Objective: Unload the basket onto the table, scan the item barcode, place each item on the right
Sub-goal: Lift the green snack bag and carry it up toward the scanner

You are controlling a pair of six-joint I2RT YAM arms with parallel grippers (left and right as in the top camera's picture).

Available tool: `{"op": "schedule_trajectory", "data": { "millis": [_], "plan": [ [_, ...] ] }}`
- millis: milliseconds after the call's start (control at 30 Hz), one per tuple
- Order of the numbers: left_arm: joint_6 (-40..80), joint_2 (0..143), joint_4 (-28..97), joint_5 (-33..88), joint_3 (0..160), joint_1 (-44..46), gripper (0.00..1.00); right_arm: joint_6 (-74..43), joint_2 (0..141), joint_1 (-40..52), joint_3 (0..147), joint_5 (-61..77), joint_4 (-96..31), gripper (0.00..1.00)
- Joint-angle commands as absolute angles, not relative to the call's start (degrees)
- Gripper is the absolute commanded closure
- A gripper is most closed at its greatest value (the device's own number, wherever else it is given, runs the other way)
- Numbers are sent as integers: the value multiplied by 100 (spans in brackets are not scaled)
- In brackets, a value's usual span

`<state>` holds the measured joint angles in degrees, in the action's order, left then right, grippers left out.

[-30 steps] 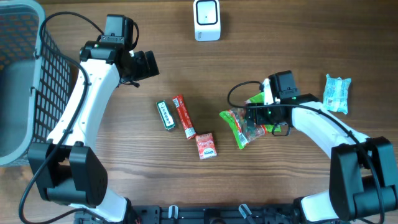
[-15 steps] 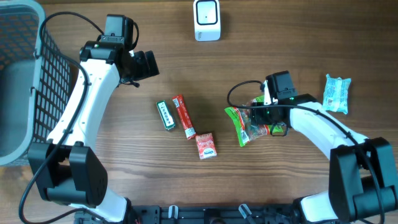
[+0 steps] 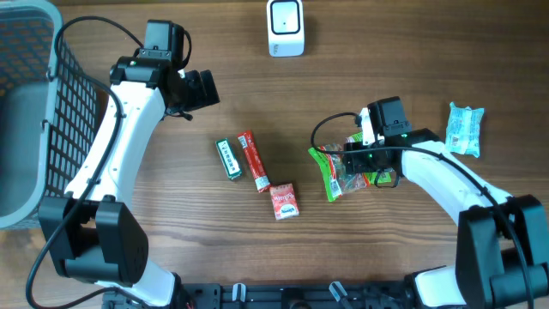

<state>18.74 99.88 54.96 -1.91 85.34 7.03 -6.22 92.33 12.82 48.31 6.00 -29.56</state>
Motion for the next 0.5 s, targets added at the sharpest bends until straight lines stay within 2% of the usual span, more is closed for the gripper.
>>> {"op": "schedule_trajectory", "data": {
  "millis": [0,167,333,467],
  "plan": [
    [1848,10020,5485,-266,8506,696,0,-274,8755,1280,4893,738,-2985,20],
    [1848,10020,5485,-266,8506,696,0,-84,8407,1280,4893,687,-3076,15],
    [1848,10020,5485,-266,8506,696,0,-86,8444,1280,4823,-473,-3208,7],
    [1848,10020,5483,-266,8506,696,0,-104,8597,1280,4587,-252,-3087,2]
  ]
}}
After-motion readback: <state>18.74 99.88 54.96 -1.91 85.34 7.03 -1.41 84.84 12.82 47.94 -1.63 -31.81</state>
